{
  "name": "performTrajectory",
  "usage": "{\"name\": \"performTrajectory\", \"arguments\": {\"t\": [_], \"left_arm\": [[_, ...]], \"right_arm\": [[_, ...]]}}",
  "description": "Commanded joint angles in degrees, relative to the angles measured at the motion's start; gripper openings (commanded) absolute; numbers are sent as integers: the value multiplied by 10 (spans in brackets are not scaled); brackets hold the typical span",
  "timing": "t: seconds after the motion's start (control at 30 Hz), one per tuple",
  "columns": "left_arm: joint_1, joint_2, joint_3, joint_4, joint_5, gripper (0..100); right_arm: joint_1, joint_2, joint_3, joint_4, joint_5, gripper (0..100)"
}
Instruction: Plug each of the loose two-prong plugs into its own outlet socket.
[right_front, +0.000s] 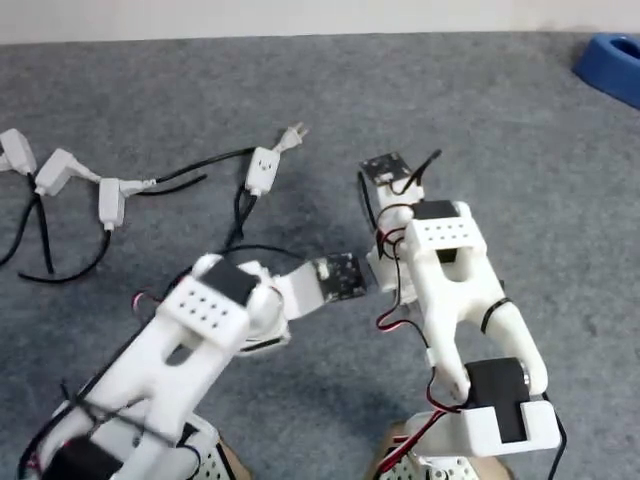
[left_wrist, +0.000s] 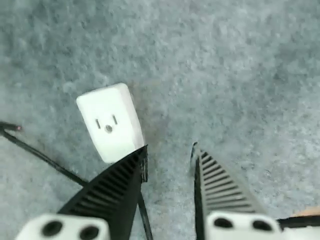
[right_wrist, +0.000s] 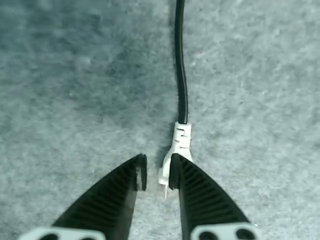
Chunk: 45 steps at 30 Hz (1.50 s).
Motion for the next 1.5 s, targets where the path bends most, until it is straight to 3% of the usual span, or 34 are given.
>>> {"name": "performTrajectory", "arguments": {"t": [0.0,0.2,0.43,0.67,1.2,1.47], "left_arm": [[-60,-49,-11,-19,-38,162],[-175,38,-105,-23,-90,194],[-175,187,-132,-107,-91,195],[-138,238,-129,-120,-89,145],[23,81,15,-98,11,141],[111,-51,16,17,73,141]], "right_arm": [[9,-23,-4,2,-8,91],[9,-23,-4,1,-8,91],[9,-24,-3,1,-8,91],[9,-27,-3,2,-8,91],[9,-29,10,1,-8,91],[9,-29,9,0,-8,91]]}}
